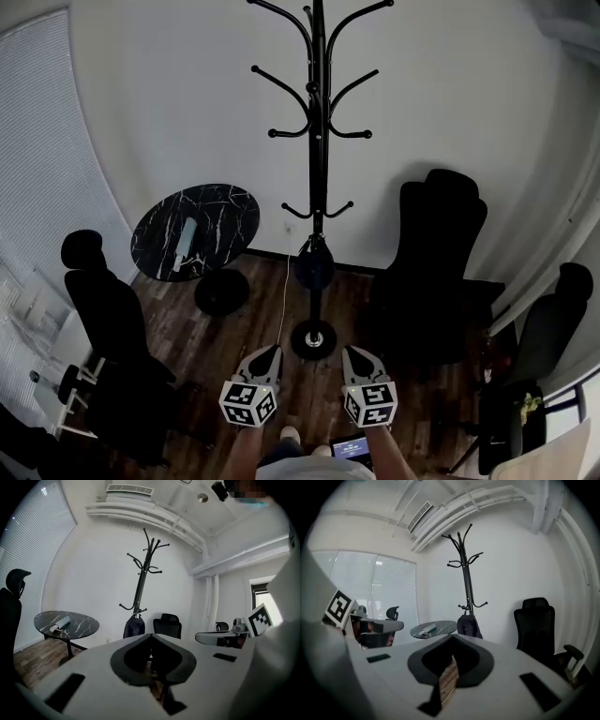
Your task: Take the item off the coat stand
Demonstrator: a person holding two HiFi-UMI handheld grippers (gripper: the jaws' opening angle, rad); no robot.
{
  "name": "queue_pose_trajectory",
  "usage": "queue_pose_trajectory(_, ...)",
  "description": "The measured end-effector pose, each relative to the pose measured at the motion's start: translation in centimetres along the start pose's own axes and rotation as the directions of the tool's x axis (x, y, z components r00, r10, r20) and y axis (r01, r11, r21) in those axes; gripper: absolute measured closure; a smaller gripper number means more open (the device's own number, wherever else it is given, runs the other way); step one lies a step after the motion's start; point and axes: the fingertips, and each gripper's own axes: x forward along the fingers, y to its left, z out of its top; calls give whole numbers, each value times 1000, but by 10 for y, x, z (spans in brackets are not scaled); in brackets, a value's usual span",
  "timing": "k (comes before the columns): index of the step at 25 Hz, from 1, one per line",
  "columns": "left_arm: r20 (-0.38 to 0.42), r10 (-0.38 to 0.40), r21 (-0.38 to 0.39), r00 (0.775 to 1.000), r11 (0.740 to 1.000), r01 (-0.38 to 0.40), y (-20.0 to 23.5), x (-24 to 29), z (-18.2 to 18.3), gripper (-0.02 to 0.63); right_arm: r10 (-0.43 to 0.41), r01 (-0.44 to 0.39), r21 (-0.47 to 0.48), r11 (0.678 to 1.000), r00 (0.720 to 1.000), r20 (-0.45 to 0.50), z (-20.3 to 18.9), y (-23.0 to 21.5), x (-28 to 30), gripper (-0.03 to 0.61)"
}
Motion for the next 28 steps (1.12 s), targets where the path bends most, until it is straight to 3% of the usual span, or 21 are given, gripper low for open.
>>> queue_pose_trajectory(4, -8, -6, 13, 1000, 1000, 6, -6, 1, 0, 594, 7, -8, 46, 999, 1000, 7, -3, -5, -5, 566)
queue_pose_trajectory(14, -24, -32, 32, 999, 999, 33, -6, 31, -1, 594, 22, -22, 47, 999, 1000, -8, -6, -17, 14, 566)
queue_pose_trajectory(28, -5, -66, 9, 998, 998, 66, 56, 156, 33, 594, 10, -10, 23, 1000, 1000, -29, 26, -67, 138, 566)
